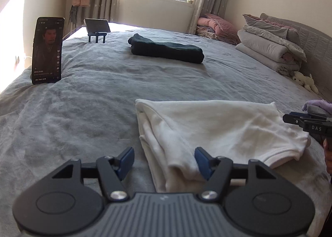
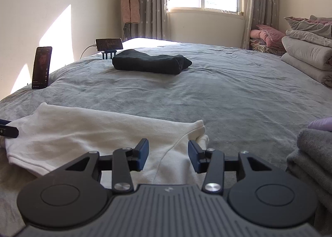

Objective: Fold clothes
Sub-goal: 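Grasp the sweatshirt end with the left gripper while the right gripper grasps the other end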

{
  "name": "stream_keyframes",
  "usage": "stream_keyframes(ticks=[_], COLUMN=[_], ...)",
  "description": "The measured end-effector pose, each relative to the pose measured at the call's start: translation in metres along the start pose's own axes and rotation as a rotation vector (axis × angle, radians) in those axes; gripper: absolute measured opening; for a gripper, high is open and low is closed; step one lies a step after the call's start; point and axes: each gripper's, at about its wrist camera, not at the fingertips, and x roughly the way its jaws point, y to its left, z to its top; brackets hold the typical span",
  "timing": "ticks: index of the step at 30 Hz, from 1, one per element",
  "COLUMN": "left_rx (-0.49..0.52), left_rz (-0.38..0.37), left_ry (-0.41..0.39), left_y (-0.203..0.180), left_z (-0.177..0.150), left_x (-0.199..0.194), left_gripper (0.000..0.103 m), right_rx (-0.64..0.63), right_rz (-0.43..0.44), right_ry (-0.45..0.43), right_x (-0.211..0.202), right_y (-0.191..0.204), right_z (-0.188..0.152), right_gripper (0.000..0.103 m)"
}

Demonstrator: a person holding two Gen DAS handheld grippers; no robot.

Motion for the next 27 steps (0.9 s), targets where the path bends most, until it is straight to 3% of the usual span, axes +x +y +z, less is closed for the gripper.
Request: stream_keyframes(ticks=[8,23,27], left_rx=[-0.193,-0.237,-0.243], left_rz=[-0.045,-0.047,-0.047], left_ry=[0.066,0.096,0.091], left_y=[0.015,0.009,0.009], left_z=[0.001,-0.003,-0.004], left_x=[0.004,0.013,0.012], left_gripper=[0.065,0.050,0.048], right_rx=[-0.010,-0.029,-0.025], right_rz=[0.030,0.115,0.122], right_ry=[-0.023,-0.041,-0.051], right_x=[0.004,0.011,0.015], right_y=[0.020,0.067,0.078], right_z=[0.007,0.017,0.020], right_gripper=[0.046,0.046,0.040])
